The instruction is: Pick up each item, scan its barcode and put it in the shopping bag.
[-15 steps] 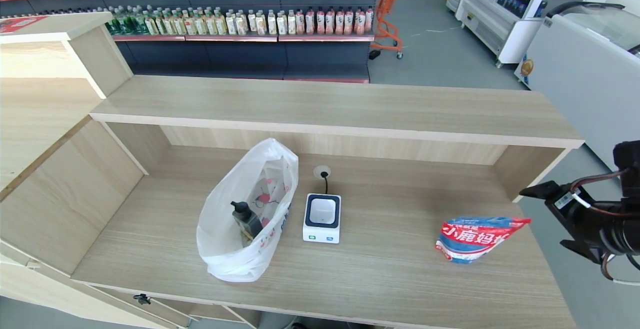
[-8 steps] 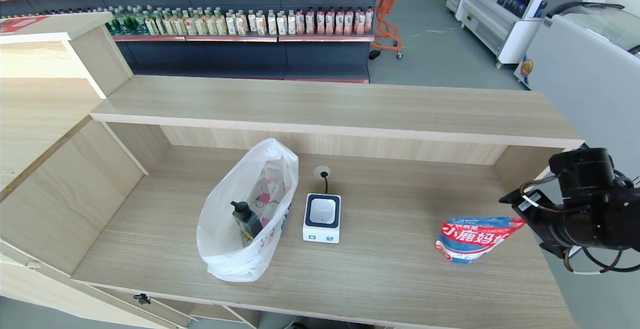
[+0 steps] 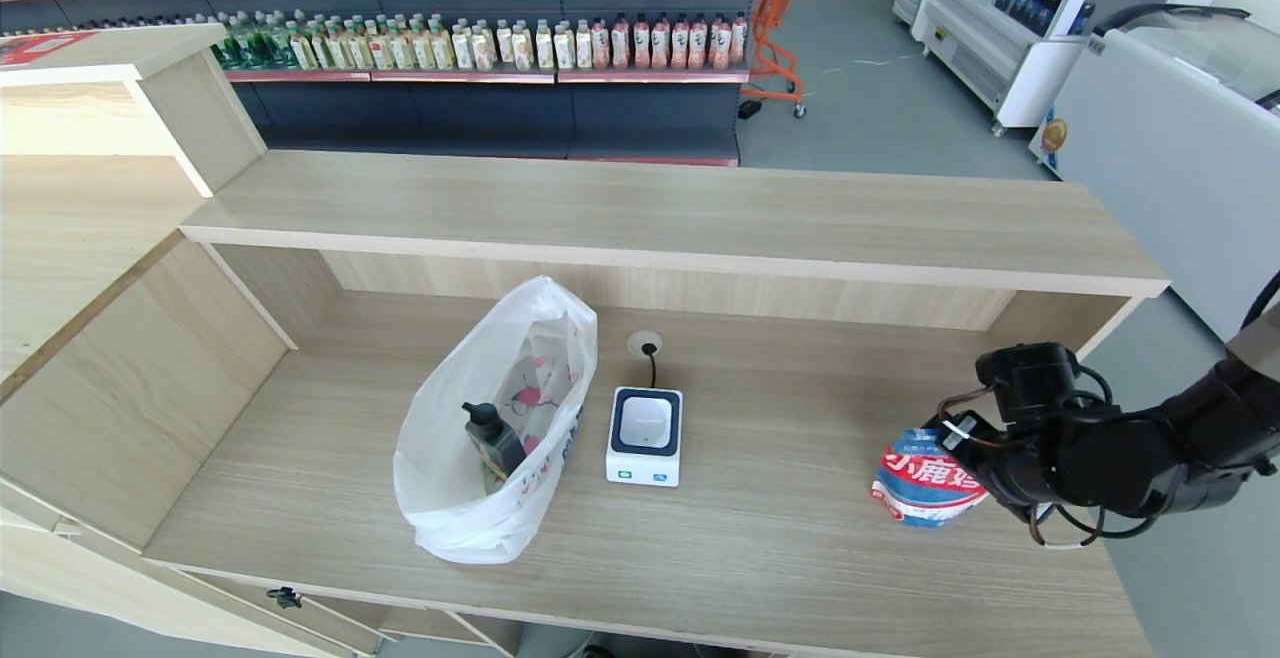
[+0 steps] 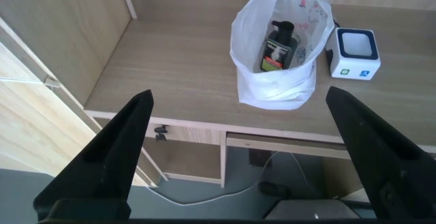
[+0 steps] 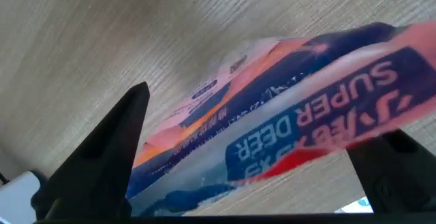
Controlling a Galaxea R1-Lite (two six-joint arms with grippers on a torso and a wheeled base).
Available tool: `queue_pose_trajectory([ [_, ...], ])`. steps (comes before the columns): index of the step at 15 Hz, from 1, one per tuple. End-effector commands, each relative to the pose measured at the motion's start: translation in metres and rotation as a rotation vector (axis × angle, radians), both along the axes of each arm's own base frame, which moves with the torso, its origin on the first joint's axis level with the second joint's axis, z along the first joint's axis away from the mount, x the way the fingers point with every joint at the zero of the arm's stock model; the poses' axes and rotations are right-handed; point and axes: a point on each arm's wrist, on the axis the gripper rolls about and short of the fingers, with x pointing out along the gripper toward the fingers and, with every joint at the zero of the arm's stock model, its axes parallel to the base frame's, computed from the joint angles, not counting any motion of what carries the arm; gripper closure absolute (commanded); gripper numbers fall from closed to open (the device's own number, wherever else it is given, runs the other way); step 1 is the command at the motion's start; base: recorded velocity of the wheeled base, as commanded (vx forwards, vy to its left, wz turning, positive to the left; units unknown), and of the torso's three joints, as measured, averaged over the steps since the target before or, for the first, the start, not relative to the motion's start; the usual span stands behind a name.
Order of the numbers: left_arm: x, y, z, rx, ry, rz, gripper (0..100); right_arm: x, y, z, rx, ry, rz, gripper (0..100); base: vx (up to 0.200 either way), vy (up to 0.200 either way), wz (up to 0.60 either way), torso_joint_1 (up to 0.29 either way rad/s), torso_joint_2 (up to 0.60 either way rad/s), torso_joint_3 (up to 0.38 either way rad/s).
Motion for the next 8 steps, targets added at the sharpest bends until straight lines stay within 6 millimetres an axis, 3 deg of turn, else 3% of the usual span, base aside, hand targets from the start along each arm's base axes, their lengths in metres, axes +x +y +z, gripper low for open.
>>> queue_pose_trajectory([
  [1,0.0,0.0,0.0,0.0,0.0,0.001,0,0.011,0.006,-0.02,-0.018,0.043,0.005,100,0.0,0.0,0.0,0.0,0.0,0.0],
  [3,0.0,0.0,0.0,0.0,0.0,0.001,0,0.021,0.012,-0.021,-0.04,0.027,0.013,100,0.0,0.0,0.0,0.0,0.0,0.0],
  [6,0.0,0.0,0.0,0.0,-0.001,0.001,0,0.018,0.02,-0.028,-0.131,0.066,0.067,100,0.0,0.0,0.0,0.0,0.0,0.0],
  [8,0.0,0.0,0.0,0.0,0.0,0.001,0,0.018,0.031,-0.02,-0.153,0.034,0.08,100,0.0,0.0,0.0,0.0,0.0,0.0],
])
